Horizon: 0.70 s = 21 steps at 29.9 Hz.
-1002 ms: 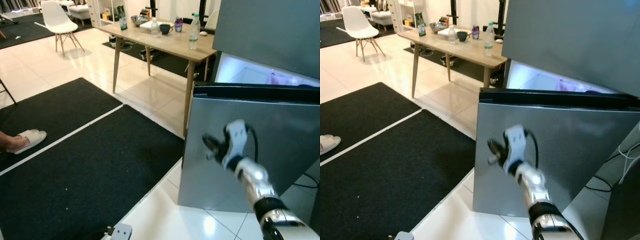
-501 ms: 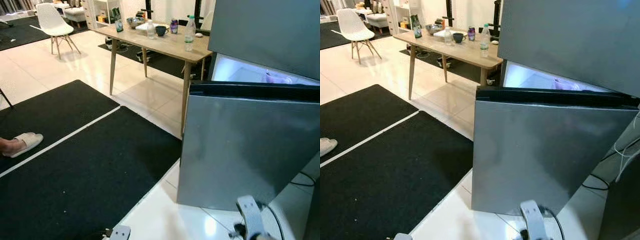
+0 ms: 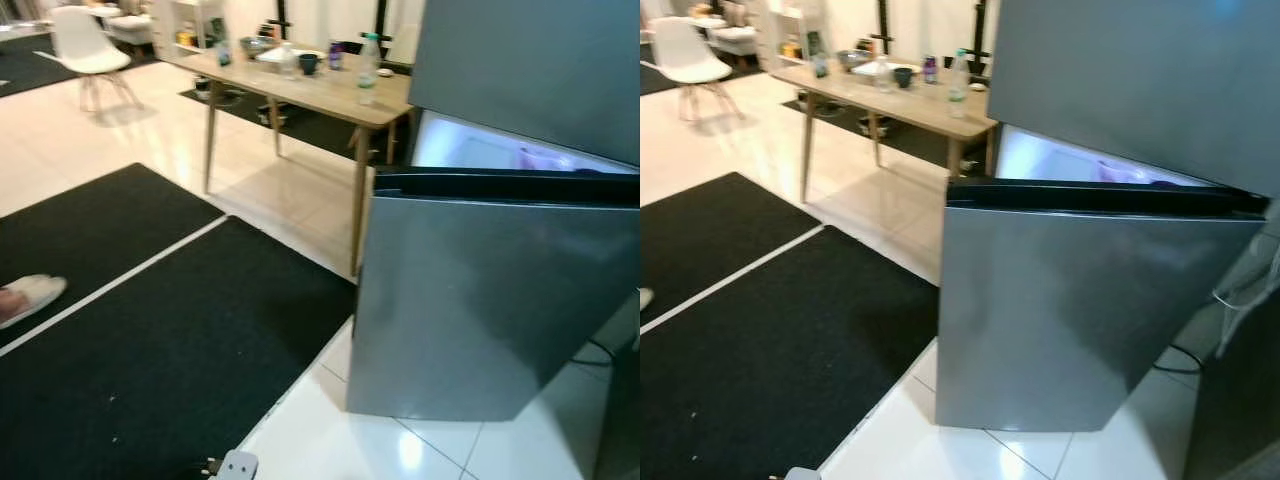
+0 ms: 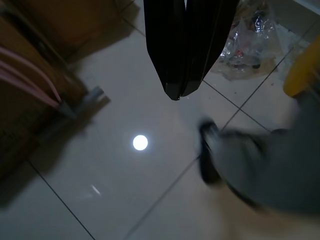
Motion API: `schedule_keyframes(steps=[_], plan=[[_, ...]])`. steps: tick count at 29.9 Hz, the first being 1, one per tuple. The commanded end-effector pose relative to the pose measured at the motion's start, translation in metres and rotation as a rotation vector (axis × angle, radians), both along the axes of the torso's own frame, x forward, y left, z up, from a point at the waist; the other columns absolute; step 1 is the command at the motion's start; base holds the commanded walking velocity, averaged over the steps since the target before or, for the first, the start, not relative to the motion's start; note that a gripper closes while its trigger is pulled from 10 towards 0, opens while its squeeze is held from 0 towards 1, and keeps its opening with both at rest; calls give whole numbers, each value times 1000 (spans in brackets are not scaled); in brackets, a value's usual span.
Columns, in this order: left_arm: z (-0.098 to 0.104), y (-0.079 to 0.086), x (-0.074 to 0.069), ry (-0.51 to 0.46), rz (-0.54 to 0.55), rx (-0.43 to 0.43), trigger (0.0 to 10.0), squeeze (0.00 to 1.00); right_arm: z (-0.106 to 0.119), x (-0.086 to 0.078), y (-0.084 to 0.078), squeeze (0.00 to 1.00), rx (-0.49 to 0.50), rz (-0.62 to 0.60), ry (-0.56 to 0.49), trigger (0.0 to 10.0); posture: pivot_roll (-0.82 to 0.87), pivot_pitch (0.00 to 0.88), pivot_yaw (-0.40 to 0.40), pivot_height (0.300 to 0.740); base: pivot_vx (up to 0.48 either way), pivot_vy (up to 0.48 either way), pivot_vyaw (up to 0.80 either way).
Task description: Restocking fridge
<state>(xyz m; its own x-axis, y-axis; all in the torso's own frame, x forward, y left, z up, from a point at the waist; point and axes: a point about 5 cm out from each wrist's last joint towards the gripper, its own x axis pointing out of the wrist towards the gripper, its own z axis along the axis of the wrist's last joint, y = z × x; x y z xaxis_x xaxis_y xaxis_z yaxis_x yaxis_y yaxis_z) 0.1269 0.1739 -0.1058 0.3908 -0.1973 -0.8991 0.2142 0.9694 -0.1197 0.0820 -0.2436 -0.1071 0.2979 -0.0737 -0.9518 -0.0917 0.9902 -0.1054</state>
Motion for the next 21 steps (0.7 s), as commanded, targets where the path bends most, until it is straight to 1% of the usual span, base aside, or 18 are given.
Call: schedule_keyframes(steps=[1,3,11,16,19,21], plan=[[-2,5,-6,27,-5,16,10000,0,2,12,1,0,-2,-7,-43,10000,-61,0,-23,740,277,0,0],[-2,4,-6,28,-6,15,10000,0,4,17,-1,0,-14,-6,-57,10000,-61,0,-28,740,396,0,0],[-2,1,-7,30,-4,12,10000,0,7,24,-4,0,-28,-4,-72,10000,-62,0,-31,740,398,0,0],[-3,1,-8,35,-5,12,10000,0,9,30,-4,0,-26,-35,-101,10000,-63,0,-30,740,398,0,0],[-3,1,-9,38,-5,13,10000,0,16,48,-12,0,-48,-99,-176,10000,-63,0,-31,740,398,0,0],[-3,1,-9,37,-4,14,10000,0,21,57,-18,0,-68,-141,-215,10000,-63,0,-31,740,394,0,0]])
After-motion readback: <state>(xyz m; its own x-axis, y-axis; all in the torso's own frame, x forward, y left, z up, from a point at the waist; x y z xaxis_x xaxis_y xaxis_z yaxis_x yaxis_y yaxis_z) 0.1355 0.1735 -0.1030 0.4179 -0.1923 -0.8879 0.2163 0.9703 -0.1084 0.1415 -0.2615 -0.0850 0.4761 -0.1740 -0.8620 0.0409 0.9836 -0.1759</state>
